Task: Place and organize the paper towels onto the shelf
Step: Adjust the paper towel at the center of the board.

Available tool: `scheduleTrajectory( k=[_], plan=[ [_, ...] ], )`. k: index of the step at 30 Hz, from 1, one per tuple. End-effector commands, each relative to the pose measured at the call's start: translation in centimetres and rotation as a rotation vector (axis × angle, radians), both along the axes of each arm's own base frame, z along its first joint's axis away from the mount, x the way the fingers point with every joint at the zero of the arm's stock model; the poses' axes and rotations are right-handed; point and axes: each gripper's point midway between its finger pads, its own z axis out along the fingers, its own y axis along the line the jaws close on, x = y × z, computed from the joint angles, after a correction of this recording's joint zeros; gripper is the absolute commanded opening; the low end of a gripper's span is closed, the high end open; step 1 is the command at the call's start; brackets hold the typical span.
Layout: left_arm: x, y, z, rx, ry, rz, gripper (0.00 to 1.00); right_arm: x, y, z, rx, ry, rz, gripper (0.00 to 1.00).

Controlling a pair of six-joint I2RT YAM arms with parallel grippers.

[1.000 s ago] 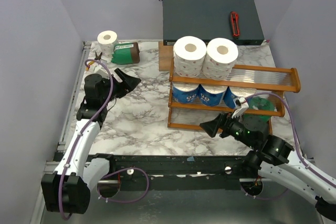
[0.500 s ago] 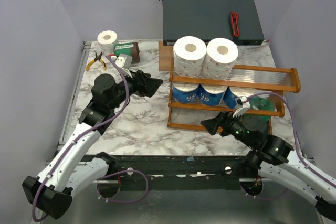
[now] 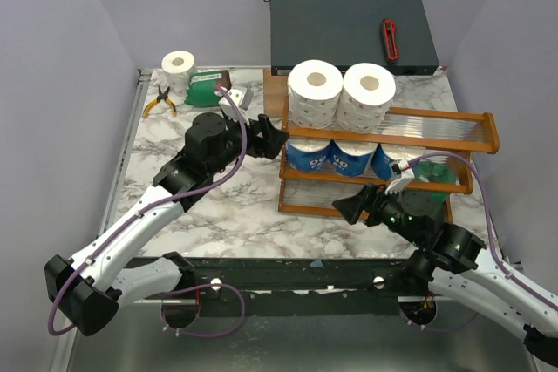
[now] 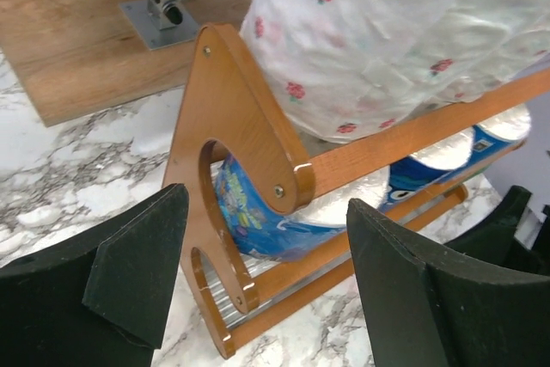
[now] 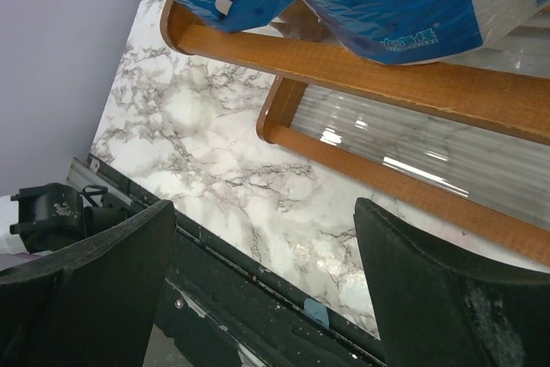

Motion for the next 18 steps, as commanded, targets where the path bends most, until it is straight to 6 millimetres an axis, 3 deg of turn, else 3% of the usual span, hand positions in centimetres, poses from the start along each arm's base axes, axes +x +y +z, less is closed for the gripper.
scheduleTrajectory(
  k=[1, 6, 9, 18],
  plan=[
    [1.3, 1.9, 0.6, 0.045, -0.036, 0.126, 0.78, 0.4, 0.0, 1.2, 0.022, -0.027, -0.013, 0.88],
    [2.0, 3.4, 0.3, 0.082, -0.040, 0.207, 0.80, 0.3, 0.3, 0.8, 0.016, -0.026, -0.002, 0.88],
    [2.8, 5.9, 0.1, 0.079, -0.014, 0.309, 0.82, 0.3, 0.4, 0.5, 0.007, -0.026, 0.010, 0.88],
    [5.9, 17.1, -3.3, -0.120, 0.120, 0.609, 0.85, -0.2, 0.9, -0.3, 0.036, -0.015, 0.041, 0.88]
  ],
)
